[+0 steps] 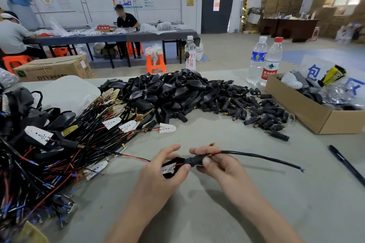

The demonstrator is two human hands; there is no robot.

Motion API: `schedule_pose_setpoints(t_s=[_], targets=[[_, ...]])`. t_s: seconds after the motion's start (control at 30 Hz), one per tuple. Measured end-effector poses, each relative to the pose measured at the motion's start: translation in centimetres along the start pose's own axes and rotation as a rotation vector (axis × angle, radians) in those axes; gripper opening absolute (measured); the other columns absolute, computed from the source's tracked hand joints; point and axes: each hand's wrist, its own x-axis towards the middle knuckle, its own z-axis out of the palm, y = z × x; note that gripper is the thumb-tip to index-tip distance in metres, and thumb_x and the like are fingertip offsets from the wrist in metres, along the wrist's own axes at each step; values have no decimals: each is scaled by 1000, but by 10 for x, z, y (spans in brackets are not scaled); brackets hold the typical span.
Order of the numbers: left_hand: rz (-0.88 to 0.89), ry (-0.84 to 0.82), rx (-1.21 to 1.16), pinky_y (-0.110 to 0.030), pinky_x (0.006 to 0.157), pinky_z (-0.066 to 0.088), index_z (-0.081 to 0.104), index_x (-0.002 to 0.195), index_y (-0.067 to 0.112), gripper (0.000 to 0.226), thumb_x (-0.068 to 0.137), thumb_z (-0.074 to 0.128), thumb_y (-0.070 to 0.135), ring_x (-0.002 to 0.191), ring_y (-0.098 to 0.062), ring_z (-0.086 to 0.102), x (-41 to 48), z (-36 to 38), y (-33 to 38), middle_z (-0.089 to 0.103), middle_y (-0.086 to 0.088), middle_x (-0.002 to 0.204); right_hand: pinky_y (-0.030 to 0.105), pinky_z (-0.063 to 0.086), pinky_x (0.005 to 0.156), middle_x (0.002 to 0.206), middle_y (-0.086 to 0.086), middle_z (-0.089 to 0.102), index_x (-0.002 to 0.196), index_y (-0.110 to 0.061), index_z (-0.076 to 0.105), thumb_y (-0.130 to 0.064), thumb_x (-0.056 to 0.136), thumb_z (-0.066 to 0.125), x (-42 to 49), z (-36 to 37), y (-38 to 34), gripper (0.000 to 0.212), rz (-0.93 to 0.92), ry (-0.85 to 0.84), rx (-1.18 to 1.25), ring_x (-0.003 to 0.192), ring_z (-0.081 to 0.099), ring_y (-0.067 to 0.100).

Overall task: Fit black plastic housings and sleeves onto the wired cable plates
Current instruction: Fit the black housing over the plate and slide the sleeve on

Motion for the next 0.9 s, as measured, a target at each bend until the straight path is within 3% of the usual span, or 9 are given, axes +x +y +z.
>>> schedule_pose_setpoints(t_s=[0.07, 0.17, 0.3, 0.5, 0.67, 0.9], targets=[[12, 8, 20, -3, 80, 41, 61, 113, 43, 42, 80, 81, 27, 99, 5, 65, 0, 0, 0, 68, 29, 100, 26, 53, 93, 123, -1, 70, 113, -13, 70, -24, 99, 47, 0, 0, -1, 30, 22, 6, 73, 117, 64, 16], [34, 11, 41, -1, 80, 39, 62, 112, 42, 40, 80, 81, 29, 99, 8, 64, -2, 0, 1, 67, 32, 100, 26, 54, 92, 124, 0, 69, 115, -16, 71, -30, 98, 45, 0, 2, -1, 34, 35, 3, 102, 117, 64, 18], [70, 6, 43, -1, 82, 39, 62, 111, 42, 38, 79, 79, 31, 100, 6, 65, -4, 1, 3, 68, 30, 102, 32, 55, 93, 121, 0, 71, 112, -20, 72, -22, 101, 44, 0, 8, 2, 30, 34, 1, 67, 113, 67, 19], [102, 60, 95, -5, 87, 40, 62, 110, 42, 35, 77, 73, 40, 103, 4, 63, -4, 4, 3, 67, 28, 104, 26, 56, 84, 117, 0, 73, 115, -14, 71, -17, 101, 47, 0, 6, -3, 28, 69, 17, 89, 108, 69, 16], [134, 113, 138, -12, 90, 43, 64, 110, 35, 33, 80, 77, 32, 104, 3, 61, -2, 4, 4, 67, 23, 103, 24, 57, 67, 82, 1, 72, 90, -14, 80, -7, 92, 62, 6, 5, -1, 19, 92, 236, 162, 79, 66, 13], [150, 106, 193, -28, 93, 48, 66, 112, 27, 35, 80, 69, 41, 104, 0, 61, -1, 4, 4, 66, 20, 105, 23, 57, 60, 84, 6, 76, 93, -10, 75, -5, 96, 59, 7, 2, 2, 17, 109, 347, 135, 74, 71, 17]])
